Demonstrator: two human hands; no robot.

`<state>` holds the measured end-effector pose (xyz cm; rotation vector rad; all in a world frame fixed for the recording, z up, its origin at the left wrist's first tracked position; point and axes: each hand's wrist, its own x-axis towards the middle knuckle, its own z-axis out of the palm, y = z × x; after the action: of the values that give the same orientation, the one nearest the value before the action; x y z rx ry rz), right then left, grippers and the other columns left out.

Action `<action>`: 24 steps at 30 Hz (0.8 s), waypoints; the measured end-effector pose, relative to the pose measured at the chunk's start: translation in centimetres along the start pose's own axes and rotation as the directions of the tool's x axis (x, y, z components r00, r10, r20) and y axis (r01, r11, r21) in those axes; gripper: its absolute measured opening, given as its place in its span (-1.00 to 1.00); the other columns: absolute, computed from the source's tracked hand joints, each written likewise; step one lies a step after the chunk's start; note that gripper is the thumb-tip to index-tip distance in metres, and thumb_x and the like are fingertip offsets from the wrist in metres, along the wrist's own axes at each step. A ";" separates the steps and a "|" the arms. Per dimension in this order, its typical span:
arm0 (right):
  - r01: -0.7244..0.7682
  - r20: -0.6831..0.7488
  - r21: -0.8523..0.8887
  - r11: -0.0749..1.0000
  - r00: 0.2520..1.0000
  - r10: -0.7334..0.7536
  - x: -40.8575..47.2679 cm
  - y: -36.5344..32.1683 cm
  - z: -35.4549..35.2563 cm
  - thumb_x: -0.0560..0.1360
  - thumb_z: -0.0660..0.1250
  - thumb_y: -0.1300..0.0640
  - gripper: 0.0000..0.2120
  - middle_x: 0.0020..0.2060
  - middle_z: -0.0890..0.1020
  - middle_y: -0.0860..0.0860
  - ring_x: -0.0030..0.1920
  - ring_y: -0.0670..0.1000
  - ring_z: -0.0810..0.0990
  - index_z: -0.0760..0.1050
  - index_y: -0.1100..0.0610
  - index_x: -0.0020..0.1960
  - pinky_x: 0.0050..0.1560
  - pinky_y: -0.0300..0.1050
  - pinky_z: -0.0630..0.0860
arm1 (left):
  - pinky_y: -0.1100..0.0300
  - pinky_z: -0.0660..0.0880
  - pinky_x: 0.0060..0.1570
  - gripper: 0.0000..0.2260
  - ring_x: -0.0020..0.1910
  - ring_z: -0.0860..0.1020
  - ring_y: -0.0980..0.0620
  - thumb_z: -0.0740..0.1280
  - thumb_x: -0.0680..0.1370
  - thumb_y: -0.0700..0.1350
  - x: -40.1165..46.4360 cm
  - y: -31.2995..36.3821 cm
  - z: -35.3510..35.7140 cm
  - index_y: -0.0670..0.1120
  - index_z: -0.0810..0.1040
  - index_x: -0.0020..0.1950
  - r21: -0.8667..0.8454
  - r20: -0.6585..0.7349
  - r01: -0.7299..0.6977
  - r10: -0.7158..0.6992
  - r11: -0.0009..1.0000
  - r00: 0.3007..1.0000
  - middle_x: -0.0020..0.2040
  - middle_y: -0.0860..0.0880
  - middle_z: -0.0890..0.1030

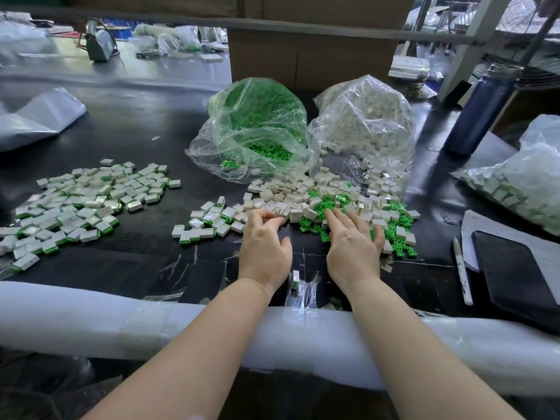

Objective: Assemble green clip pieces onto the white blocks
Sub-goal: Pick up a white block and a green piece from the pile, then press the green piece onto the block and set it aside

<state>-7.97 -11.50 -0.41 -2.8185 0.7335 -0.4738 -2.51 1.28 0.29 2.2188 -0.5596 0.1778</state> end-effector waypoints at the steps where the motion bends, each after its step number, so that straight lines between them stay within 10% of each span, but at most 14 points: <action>1: -0.001 -0.045 0.003 1.000 0.999 0.001 0.0 0.0 0.0 0.47 0.10 0.40 -0.38 0.42 0.33 -0.11 0.47 -0.02 0.13 0.25 -0.03 0.45 0.38 0.05 -0.23 | 0.41 0.23 0.14 -0.67 0.21 0.39 0.02 0.31 0.52 -0.22 0.0 0.0 0.0 -0.21 0.48 0.28 -0.006 0.007 -0.003 0.003 1.000 1.000 0.20 -0.03 0.35; 7: -0.024 -0.200 0.058 0.998 0.979 0.035 -0.3 0.0 -0.4 0.51 0.27 0.27 -0.82 -0.02 0.61 -0.08 0.08 0.03 0.43 0.56 0.04 -0.01 0.22 -0.03 0.03 | 0.27 0.41 0.11 -0.71 0.08 0.45 0.02 0.31 0.52 -0.19 0.0 0.1 0.0 -0.17 0.51 0.24 -0.019 0.033 -0.014 0.015 1.000 0.999 0.07 0.06 0.33; 19: 0.220 -0.163 0.600 0.769 0.975 -0.152 -1.3 -0.7 -1.8 0.43 0.41 0.30 -0.83 -0.18 0.60 -0.05 -0.08 -0.07 0.51 0.60 0.12 -0.01 -0.05 -0.48 0.39 | 0.16 0.48 0.11 -0.70 0.00 0.57 0.02 0.28 0.57 -0.08 -0.3 0.7 -0.3 0.04 0.49 0.31 -0.224 0.221 -0.081 0.131 0.971 0.966 0.06 -0.01 0.63; 24: 0.116 -0.105 0.572 0.812 0.992 -0.068 -1.1 -0.4 -1.7 0.45 0.37 0.33 -0.80 -0.07 0.64 0.03 -0.01 0.00 0.56 0.60 0.14 0.03 0.07 -0.21 0.45 | 0.37 0.47 0.01 -0.79 -0.16 0.54 0.15 0.38 0.50 -0.17 0.0 0.2 -0.1 -0.06 0.60 0.13 -0.326 0.188 0.035 0.028 0.945 0.982 -0.15 0.08 0.60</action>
<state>-9.30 -10.72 1.01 -2.2698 0.3732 -0.6938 -2.61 1.29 0.50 1.9209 -0.6390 -0.1250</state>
